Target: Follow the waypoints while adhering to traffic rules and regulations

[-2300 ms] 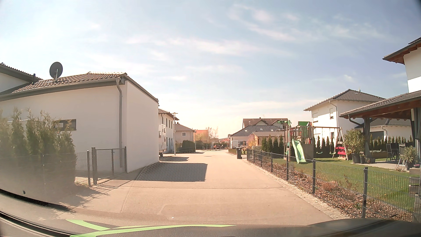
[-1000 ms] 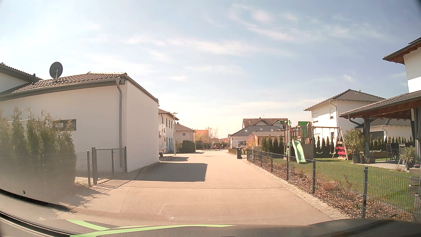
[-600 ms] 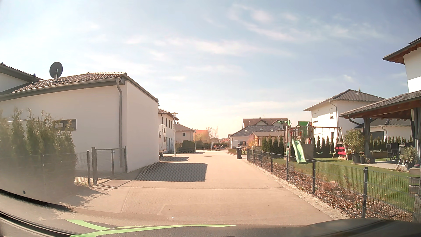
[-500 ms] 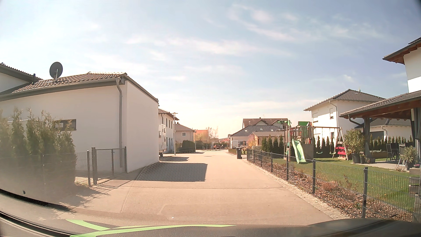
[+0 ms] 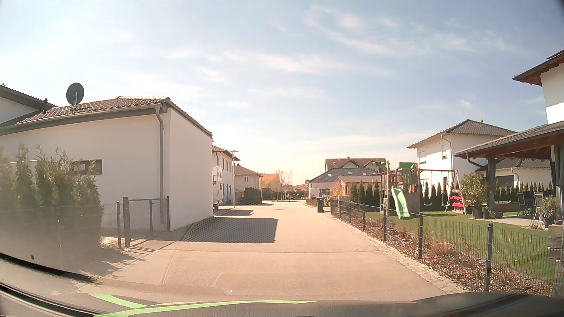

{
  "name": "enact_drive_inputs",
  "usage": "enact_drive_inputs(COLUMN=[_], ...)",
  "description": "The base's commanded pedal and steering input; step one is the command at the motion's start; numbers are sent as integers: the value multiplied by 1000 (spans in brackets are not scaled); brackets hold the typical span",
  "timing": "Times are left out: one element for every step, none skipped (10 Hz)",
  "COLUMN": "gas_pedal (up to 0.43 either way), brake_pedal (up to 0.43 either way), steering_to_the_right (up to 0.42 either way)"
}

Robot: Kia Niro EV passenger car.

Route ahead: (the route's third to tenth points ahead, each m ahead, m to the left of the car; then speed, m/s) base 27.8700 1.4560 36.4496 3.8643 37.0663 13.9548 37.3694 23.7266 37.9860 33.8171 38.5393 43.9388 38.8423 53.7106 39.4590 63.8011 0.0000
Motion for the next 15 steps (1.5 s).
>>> enact_drive_inputs(gas_pedal=[0, 0, 0, 0, 0, 0, 0, 0, 0, 0, 0, 0, 0, 0, 0], brake_pedal=[366, 366, 366, 366, 366, 366, 366, 366, 366, 366, 366, 366, 360, 360, 360], steering_to_the_right=[0, 0, 0, 0, 0, 0, 0, 0, 0, 0, 0, 0, 0, 0, 0])
